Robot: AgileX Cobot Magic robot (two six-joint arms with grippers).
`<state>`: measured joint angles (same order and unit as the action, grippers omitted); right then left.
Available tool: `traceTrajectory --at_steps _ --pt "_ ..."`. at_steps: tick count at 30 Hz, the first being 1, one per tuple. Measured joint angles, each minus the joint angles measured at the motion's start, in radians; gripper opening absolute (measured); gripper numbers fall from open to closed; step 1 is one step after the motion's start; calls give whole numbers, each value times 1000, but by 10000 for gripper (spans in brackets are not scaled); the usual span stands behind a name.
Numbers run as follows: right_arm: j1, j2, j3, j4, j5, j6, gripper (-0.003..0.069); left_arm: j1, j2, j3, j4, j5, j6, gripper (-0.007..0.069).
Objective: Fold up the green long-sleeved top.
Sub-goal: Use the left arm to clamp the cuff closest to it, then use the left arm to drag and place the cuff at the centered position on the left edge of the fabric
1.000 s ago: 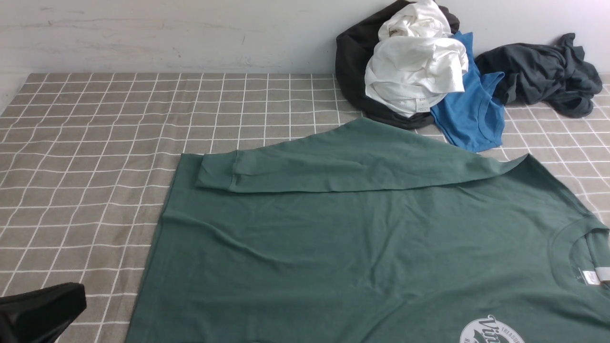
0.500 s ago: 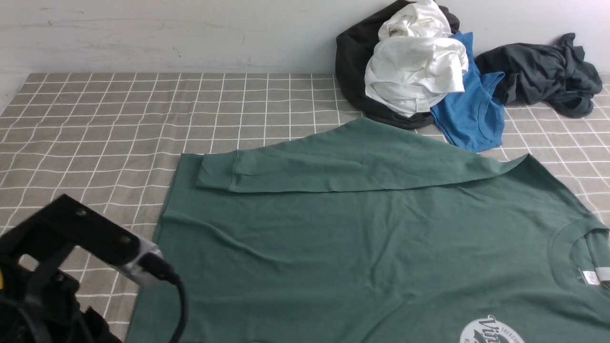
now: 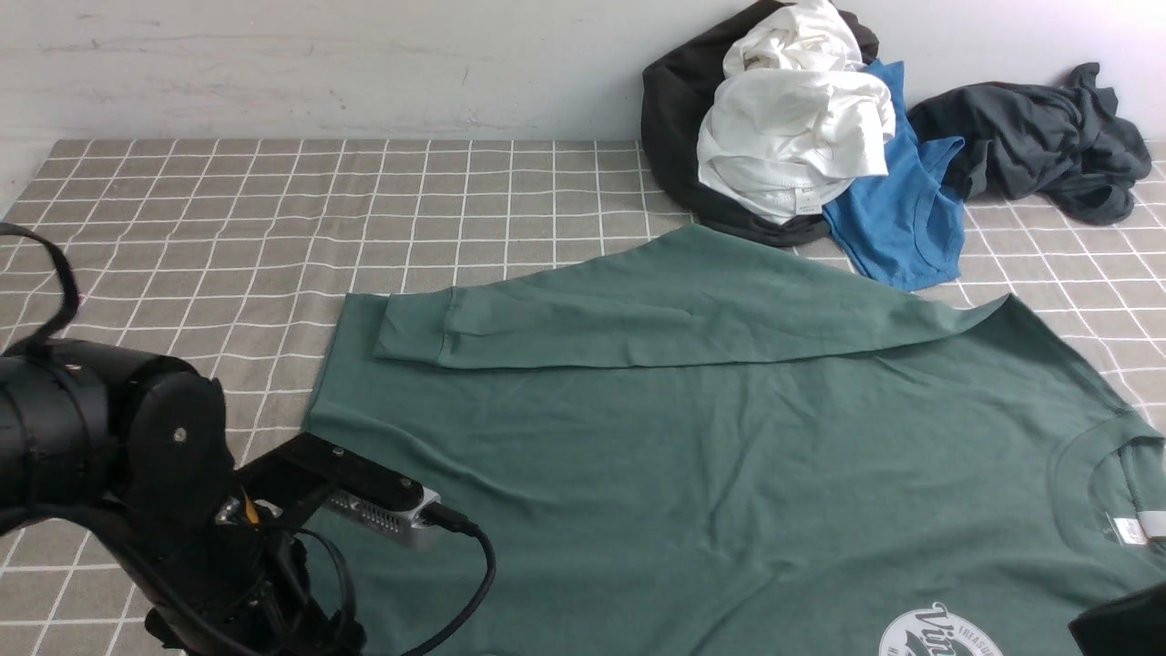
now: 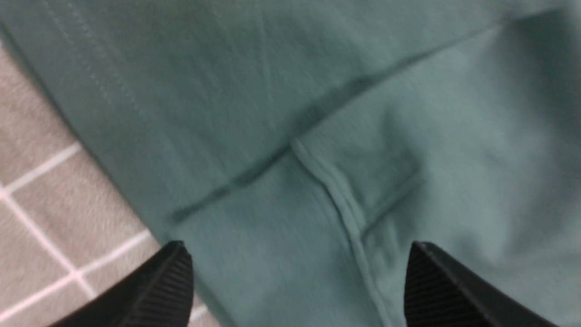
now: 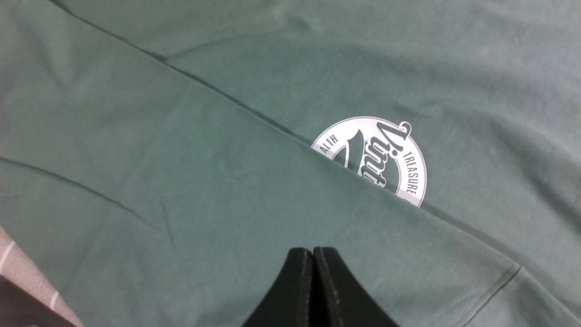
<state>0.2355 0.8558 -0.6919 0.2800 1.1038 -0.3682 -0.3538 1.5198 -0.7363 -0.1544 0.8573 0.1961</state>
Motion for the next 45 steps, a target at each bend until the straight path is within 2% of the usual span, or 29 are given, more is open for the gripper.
traceTrajectory --at_steps 9,14,15,17,18,22,26,38,45 --pt "0 1 -1 -3 -19 0 -16 0 110 -11 9 -65 4 570" --pt "0 1 -1 -3 -19 0 -16 0 113 -14 16 -62 4 488" --pt "0 1 -1 -3 -19 0 -16 0 114 -14 16 -58 6 426" --pt "0 1 -1 -3 -19 0 -16 0 112 -14 11 -54 11 360" --pt "0 1 -1 -3 -20 0 -16 0 109 -14 -1 -54 13 298" --pt "0 1 -1 -3 -20 -2 -16 0 92 -11 -27 -44 16 141" --pt "0 1 -1 -3 -20 -2 -16 0 67 -11 -33 -37 20 46" --pt "0 1 -1 -3 -20 -2 -16 0 -7 -46 -32 0 54 45" --pt "0 1 -1 -6 -20 -2 -16 0 -30 -317 34 79 56 45"
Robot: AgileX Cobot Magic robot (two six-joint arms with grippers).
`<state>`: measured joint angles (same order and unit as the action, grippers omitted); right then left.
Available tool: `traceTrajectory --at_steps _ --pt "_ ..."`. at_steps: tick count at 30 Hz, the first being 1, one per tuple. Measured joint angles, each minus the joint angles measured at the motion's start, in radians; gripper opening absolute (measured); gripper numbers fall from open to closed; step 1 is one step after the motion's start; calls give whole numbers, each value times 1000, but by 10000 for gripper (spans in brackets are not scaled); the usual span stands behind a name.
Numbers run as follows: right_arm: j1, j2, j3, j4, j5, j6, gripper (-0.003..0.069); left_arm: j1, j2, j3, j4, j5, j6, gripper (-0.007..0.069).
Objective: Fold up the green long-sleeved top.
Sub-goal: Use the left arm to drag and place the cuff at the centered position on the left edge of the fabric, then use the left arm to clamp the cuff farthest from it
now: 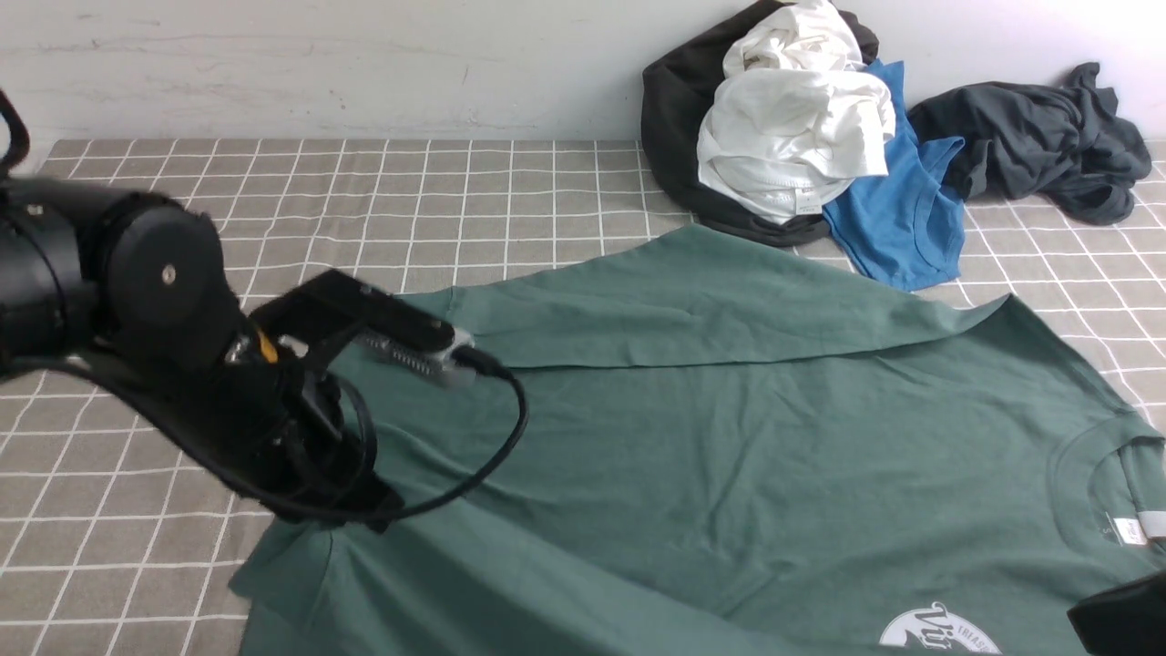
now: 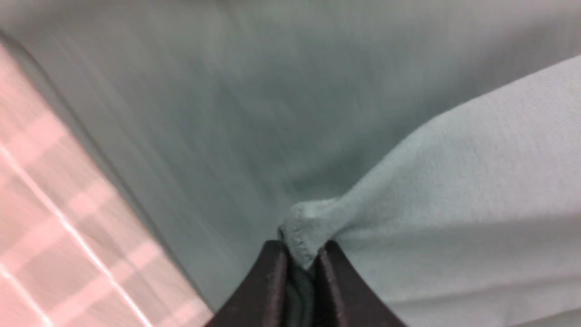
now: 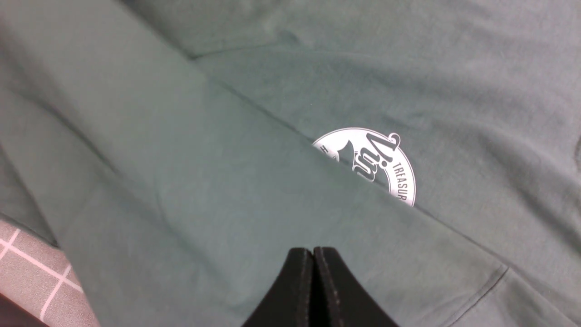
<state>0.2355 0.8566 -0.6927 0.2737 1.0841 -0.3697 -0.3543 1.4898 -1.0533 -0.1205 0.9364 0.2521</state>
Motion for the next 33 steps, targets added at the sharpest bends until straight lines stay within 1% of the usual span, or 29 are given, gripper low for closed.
traceTrajectory --at_steps 3,6,7,10,13,15,17,18,19,20,22,23,25,28,29,33 --pt "0 0 0 0 0 0 -16 0 84 -91 19 23 0 45" --pt "0 0 0 0 0 0 -16 0 160 -131 28 32 0 45" --pt "0 0 0 -1 0 0 -16 7 230 -161 30 32 0 45" --pt "0 0 0 -7 0 0 -16 29 307 -197 28 33 -2 48" --pt "0 0 -11 -27 9 20 -16 60 374 -244 27 34 -3 81" --pt "0 4 -27 -38 11 36 -16 71 398 -266 27 35 -4 129" --pt "0 21 -59 -51 20 55 -16 82 413 -305 24 50 -7 204" --pt "0 38 -88 -57 24 66 -16 90 419 -334 17 64 -10 274" --pt "0 42 -92 -57 24 67 -16 92 420 -340 15 67 -10 274" --pt "0 67 -121 -59 24 75 -16 105 422 -389 -2 85 -10 354" --pt "0 115 -163 -58 24 90 -16 128 422 -464 -26 101 -9 453" --pt "0 119 -166 -57 24 90 -16 128 422 -464 -26 103 -9 461" --pt "0 165 -196 -52 23 95 -16 162 433 -546 -56 111 -6 535" --pt "0 214 -211 -41 23 95 -16 199 490 -629 -86 110 -4 575" --pt "0 217 -212 -40 23 95 -16 199 490 -629 -86 109 -4 575" --pt "0 247 -212 -13 23 95 -16 215 616 -693 -90 55 -8 584"
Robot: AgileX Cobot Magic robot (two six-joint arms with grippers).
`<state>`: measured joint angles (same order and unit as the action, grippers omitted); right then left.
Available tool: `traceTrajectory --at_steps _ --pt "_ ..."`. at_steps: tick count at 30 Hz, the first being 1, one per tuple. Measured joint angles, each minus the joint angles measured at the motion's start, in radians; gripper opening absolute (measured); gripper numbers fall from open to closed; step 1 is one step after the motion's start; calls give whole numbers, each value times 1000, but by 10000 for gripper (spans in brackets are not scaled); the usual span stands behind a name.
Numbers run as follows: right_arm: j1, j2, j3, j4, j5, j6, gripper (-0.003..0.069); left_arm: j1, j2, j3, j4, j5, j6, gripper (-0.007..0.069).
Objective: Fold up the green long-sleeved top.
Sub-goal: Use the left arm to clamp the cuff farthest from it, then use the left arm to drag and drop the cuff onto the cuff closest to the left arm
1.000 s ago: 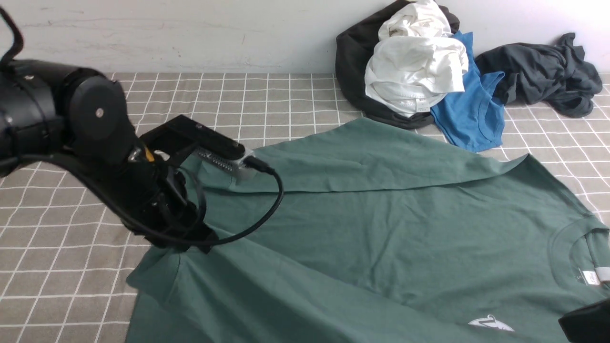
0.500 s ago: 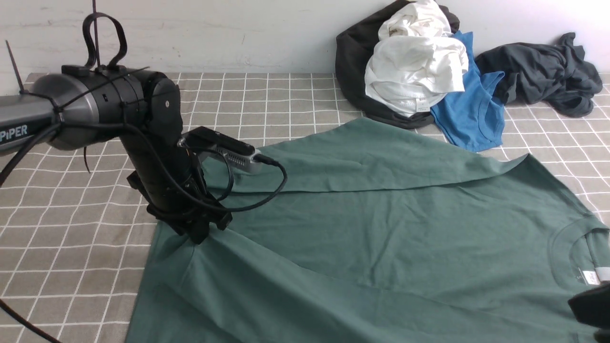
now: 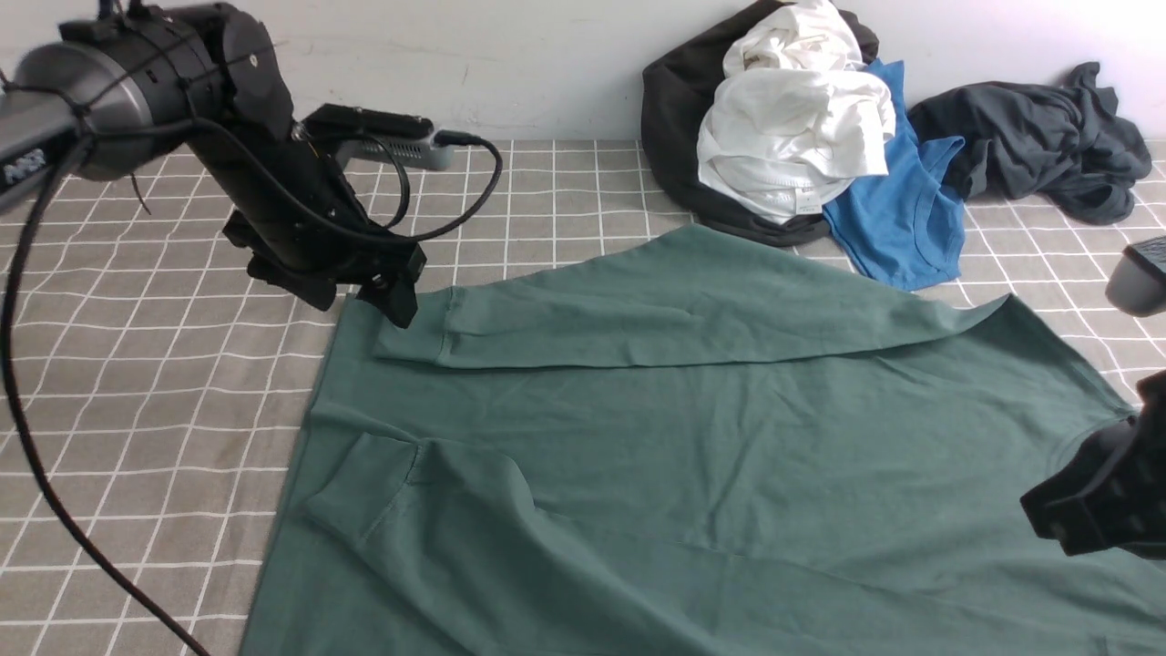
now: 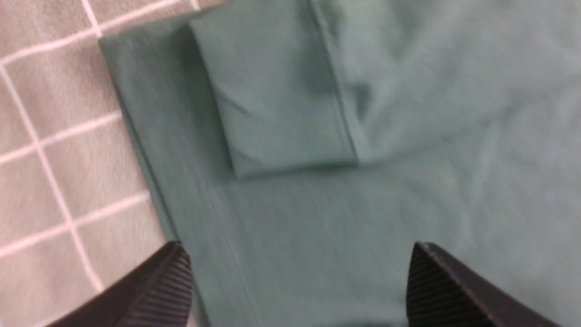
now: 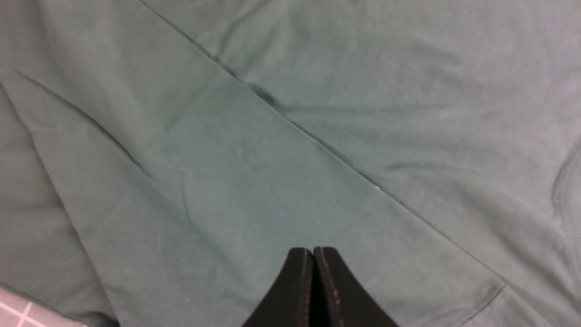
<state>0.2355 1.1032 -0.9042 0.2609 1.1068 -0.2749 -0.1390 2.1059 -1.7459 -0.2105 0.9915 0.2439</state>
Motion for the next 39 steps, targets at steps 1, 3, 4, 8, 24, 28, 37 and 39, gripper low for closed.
traceTrajectory --at_steps 1,3,4,8,24,28,37,39 --pt "0 2 0 6 0 0 -16 0 16 -6 -1 -8 0 584" --pt "0 3 0 14 0 0 -16 0 69 -26 -11 -43 -9 584" --pt "0 3 0 16 0 0 -16 0 94 -36 -19 -67 -17 584" --pt "0 3 0 22 0 1 -16 -1 150 -70 -25 -123 -55 584" --pt "0 3 0 36 -49 0 -16 0 169 -89 -93 -88 -75 55" --pt "0 3 0 36 -52 -35 -16 0 92 -90 -93 10 -53 4" --pt "0 0 0 36 18 -53 -16 0 -284 170 -100 208 -27 3" --pt "1 -7 0 36 29 -53 -16 0 -360 266 -100 203 -20 3"
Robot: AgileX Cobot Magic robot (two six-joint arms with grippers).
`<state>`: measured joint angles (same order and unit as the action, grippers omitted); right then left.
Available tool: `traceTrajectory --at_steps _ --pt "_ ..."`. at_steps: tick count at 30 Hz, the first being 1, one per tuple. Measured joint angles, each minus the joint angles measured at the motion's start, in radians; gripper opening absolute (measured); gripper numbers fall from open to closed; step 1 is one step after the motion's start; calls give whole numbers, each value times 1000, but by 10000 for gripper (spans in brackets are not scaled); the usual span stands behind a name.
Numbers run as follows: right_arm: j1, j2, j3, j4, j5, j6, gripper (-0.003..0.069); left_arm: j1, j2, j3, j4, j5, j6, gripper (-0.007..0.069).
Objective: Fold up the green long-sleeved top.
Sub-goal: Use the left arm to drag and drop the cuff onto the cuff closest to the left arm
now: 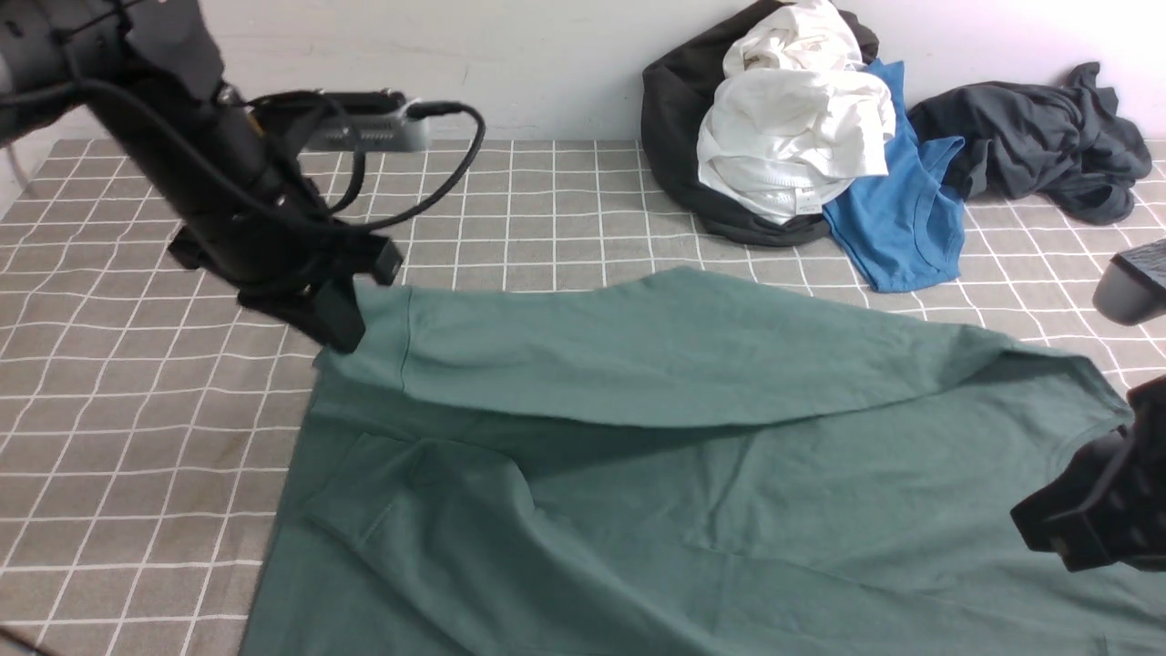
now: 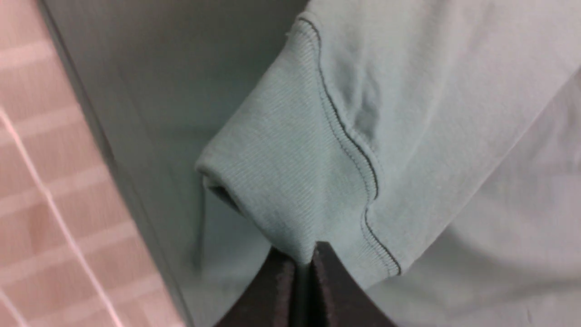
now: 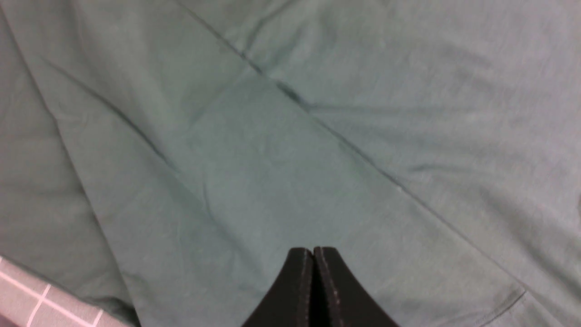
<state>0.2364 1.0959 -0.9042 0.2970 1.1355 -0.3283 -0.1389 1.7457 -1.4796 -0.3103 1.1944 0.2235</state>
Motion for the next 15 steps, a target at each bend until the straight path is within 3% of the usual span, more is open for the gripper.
traceTrajectory --at_steps 4,10,15 --pt "46 -23 -1 -14 17 0 -16 0 -226 323 0 -80 26 3" --pt "153 -29 -1 -78 50 0 -16 0 -346 600 0 -185 65 7" --pt "198 -29 -1 -102 88 8 -16 0 -347 687 1 -232 109 98"
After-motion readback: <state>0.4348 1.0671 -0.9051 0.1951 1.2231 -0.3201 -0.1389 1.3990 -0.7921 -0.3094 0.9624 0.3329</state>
